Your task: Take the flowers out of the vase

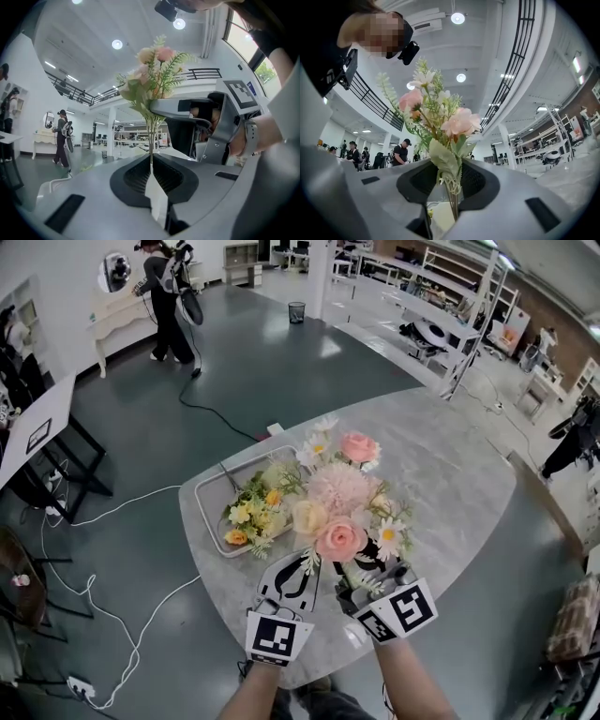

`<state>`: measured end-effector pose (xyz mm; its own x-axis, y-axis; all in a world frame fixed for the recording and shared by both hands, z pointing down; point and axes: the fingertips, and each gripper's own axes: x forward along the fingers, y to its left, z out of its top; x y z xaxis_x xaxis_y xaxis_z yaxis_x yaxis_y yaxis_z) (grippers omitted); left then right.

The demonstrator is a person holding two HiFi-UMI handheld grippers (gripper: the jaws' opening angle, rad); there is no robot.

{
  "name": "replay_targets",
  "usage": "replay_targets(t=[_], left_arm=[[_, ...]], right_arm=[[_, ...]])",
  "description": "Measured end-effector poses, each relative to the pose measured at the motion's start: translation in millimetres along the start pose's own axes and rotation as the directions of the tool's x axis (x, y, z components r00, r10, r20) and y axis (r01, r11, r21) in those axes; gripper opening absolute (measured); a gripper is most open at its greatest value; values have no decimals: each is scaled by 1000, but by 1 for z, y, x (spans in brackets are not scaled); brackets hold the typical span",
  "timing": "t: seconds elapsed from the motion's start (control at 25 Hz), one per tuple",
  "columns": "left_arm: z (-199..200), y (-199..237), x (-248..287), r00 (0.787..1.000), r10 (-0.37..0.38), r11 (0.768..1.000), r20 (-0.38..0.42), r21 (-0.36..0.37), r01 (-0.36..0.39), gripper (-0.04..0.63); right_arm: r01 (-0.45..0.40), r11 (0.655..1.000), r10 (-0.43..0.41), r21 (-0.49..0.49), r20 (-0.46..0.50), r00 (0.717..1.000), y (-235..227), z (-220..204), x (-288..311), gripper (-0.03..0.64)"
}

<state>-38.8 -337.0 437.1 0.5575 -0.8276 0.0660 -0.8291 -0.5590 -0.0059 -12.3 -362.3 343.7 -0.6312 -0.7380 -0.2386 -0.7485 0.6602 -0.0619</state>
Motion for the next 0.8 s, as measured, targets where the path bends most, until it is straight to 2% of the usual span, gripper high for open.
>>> replay_targets(t=[0.8], left_arm=[[23,-10,-8,999,-17,1000,-43,-10,17,25]], right_arm=[[9,999,-12,35,81,997,-1,62,4,135]])
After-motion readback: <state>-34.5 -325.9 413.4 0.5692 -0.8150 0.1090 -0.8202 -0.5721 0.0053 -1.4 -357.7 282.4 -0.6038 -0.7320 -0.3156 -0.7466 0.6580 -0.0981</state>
